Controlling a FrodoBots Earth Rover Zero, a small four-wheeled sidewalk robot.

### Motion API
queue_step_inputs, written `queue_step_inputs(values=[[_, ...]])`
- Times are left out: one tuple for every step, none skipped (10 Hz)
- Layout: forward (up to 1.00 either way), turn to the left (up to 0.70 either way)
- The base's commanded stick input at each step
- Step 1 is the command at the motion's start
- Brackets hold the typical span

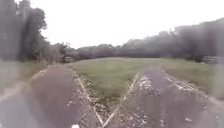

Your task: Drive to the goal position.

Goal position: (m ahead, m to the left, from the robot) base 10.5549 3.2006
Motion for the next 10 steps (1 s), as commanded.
queue_step_inputs(values=[[0.7,-0.14],[0.7,-0.14],[0.7,-0.14],[0.7,-0.14],[0.7,-0.14],[0.7,-0.14],[0.7,-0.14],[0.7,-0.14],[0.7,-0.14],[0.7,-0.14]])
